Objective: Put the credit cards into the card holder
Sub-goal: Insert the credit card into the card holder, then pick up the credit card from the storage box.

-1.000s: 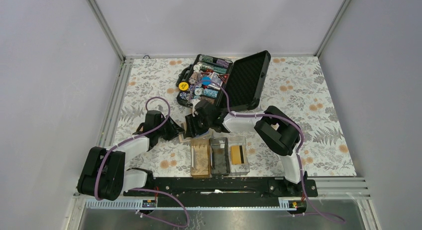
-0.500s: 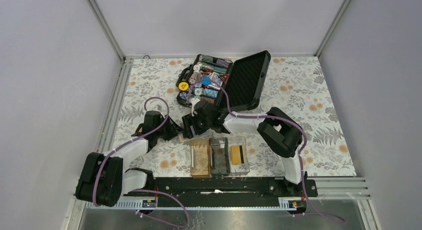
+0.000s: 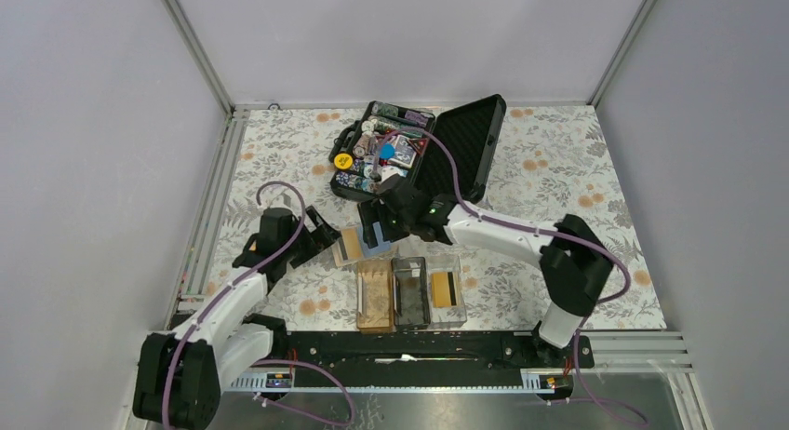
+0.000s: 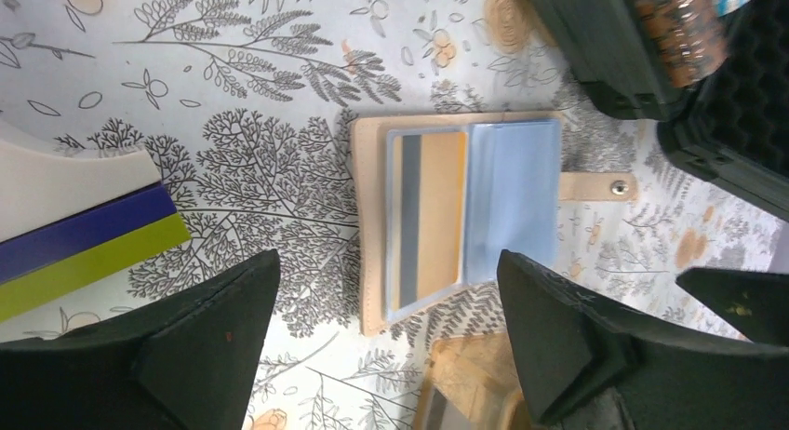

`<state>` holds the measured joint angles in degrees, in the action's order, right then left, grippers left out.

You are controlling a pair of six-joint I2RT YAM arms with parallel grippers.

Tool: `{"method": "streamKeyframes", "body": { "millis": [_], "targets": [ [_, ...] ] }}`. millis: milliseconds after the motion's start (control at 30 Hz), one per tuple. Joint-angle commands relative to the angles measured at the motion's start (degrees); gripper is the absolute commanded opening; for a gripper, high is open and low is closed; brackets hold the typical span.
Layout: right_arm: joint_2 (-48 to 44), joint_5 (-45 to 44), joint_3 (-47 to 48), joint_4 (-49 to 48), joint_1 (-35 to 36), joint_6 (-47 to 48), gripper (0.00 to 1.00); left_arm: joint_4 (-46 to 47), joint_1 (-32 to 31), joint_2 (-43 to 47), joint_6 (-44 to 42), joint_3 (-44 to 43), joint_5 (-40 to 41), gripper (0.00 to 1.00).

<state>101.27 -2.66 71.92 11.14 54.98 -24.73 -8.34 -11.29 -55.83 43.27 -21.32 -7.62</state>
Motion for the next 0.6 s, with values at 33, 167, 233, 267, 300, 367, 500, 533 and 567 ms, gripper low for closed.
{"method": "streamKeyframes", "body": {
  "millis": [33,167,233,267,300,367,500,533,567],
  "targets": [
    [-12.46,-3.83,-2.66,11.43,1.21,-8.09,0.91,-8.55,0.04,5.91,-0.86,-7.97,0.39,0.95],
    [-18.78,-3.10,-8.12,14.12,3.37,-14.99,0.89,-15.28,1.18,8.17,-3.66,-15.21,-4.50,0.99],
    [-20.96,-2.17,-11.19,13.70,4.48,-18.68,0.89,-19.07,2.48,8.47,-6.98,-19.46,-6.39,0.99],
    [-21.66,-1.77,-12.87,12.96,5.04,-20.25,0.89,-21.86,3.04,8.29,-8.97,-21.69,-6.78,0.99],
    [-22.21,-1.52,-14.34,11.99,5.62,-21.74,0.89,-23.63,3.46,8.02,-11.10,-24.10,-6.67,0.99],
    [-22.19,-1.02,-16.97,9.24,6.56,-24.06,0.88,-26.16,3.73,7.40,-14.92,-28.02,-4.49,0.99],
    [-20.21,-0.24,-19.88,4.25,8.64,-27.41,0.88,-26.82,3.82,6.57,-19.94,-29.64,2.47,0.99],
    [-19.38,-0.06,-20.00,3.29,9.18,-27.99,0.88,-26.82,3.82,6.36,-20.39,-29.65,3.62,0.99],
    [-18.67,0.15,-20.13,2.36,9.55,-28.41,0.88,-26.71,3.82,6.32,-20.75,-29.59,4.43,0.99]
  ]
}}
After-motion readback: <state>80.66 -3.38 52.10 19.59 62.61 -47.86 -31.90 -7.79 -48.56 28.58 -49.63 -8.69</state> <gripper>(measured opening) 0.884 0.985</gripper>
